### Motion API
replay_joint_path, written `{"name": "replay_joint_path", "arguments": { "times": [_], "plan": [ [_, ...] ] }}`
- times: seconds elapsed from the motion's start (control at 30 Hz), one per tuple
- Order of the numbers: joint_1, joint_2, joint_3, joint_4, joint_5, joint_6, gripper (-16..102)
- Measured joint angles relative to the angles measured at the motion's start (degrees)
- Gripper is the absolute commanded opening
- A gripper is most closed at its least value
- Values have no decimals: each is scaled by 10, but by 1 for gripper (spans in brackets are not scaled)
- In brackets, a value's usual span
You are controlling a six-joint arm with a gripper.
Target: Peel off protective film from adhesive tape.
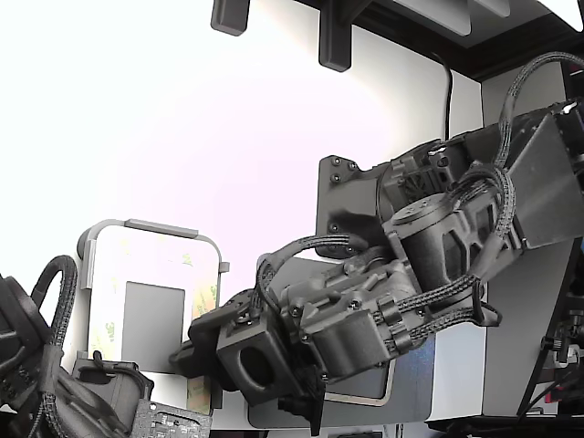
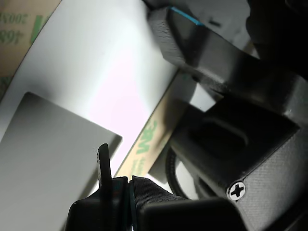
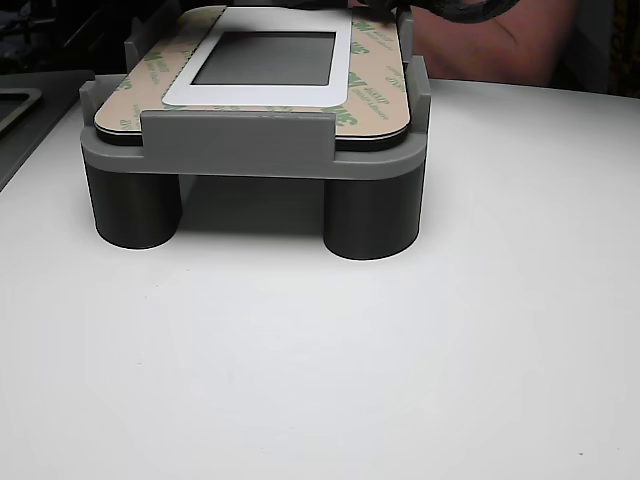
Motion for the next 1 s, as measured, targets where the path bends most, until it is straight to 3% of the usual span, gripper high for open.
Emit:
{"name": "replay_joint_path", "arguments": {
  "times": [1.0],
  "plan": [
    [27, -44, -14, -12, 9, -33, -10]
  ]
}}
